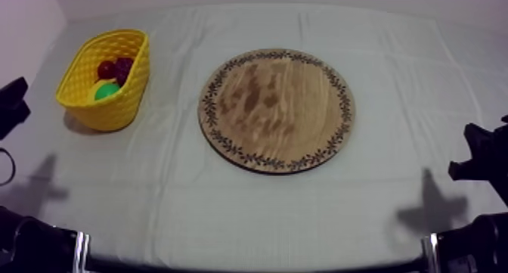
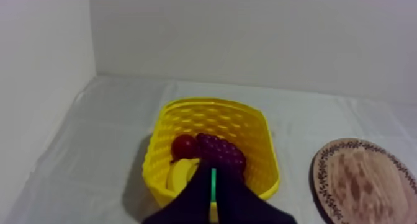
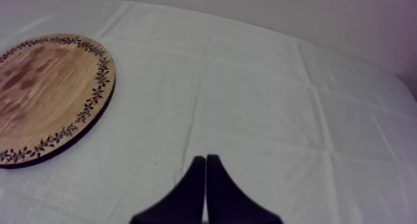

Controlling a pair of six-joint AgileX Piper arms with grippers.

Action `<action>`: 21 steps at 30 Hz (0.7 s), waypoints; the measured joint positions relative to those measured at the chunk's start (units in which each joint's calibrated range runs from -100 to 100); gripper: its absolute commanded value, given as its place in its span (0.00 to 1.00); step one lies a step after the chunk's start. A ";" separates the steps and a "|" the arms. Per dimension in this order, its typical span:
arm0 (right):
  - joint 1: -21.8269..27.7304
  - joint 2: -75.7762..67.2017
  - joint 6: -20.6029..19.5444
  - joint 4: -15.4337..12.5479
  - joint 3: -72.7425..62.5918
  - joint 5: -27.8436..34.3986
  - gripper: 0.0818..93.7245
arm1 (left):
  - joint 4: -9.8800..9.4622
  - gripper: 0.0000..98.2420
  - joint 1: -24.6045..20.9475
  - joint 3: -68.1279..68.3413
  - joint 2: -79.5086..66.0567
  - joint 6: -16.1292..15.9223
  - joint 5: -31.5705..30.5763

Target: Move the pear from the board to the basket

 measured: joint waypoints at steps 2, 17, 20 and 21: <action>0.00 0.00 0.00 0.00 0.00 0.00 0.00 | 0.05 0.00 -0.48 3.30 -3.23 -0.53 -1.27; -0.07 0.00 0.00 0.00 0.00 0.08 0.00 | 7.45 0.00 -4.49 17.03 -15.21 -7.08 -2.25; -0.07 0.00 0.00 0.00 0.00 0.08 0.00 | 8.52 0.00 -5.30 17.26 -15.83 -7.96 -2.14; -0.07 0.00 0.00 0.00 0.00 0.08 0.00 | 8.92 0.00 -5.48 17.35 -15.96 -8.18 -2.06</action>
